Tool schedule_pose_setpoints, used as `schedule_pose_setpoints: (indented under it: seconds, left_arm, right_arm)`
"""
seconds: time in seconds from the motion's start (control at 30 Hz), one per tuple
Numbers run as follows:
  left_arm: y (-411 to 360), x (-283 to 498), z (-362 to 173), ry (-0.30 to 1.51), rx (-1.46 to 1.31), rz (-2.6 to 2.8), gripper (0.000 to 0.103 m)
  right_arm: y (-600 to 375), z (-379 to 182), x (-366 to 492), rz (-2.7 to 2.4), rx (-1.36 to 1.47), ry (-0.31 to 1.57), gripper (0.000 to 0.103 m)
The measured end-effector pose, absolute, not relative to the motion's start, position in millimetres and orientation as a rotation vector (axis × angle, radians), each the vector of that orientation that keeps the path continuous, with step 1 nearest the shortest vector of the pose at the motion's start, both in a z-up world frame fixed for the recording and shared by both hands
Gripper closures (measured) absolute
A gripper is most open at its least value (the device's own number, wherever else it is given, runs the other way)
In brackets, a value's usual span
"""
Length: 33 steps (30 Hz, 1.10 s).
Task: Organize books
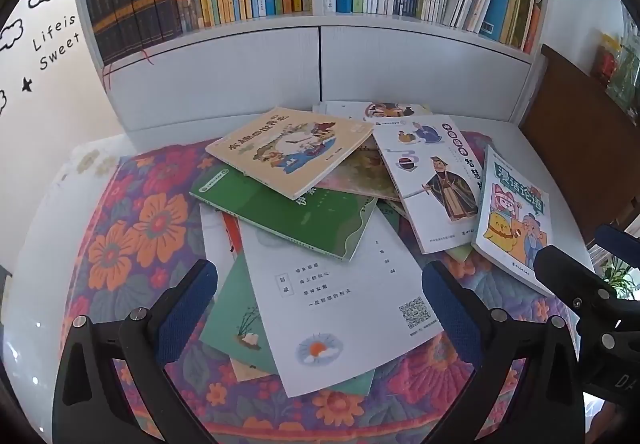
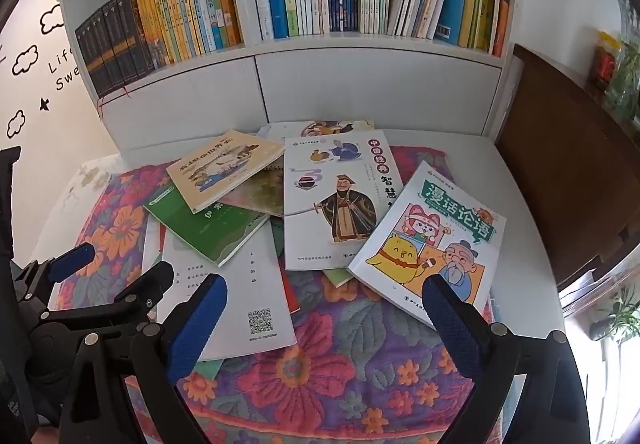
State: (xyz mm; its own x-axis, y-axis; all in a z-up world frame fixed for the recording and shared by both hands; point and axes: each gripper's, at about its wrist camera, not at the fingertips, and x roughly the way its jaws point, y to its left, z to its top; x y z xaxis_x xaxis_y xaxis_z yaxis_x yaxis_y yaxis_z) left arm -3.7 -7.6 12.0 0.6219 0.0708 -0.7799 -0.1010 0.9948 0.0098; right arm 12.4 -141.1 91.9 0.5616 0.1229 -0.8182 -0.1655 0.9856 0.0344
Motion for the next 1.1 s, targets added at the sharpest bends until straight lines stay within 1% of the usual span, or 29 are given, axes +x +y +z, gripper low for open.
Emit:
schedule_pose_setpoints:
  seconds: [1.1]
  left_arm:
    - [-20.2,-6.0,8.1,0.887,-0.014,0.061,0.001]
  right_arm:
    - [-146.5,102.0,9.5,0.204,0.012,0.914,0.005]
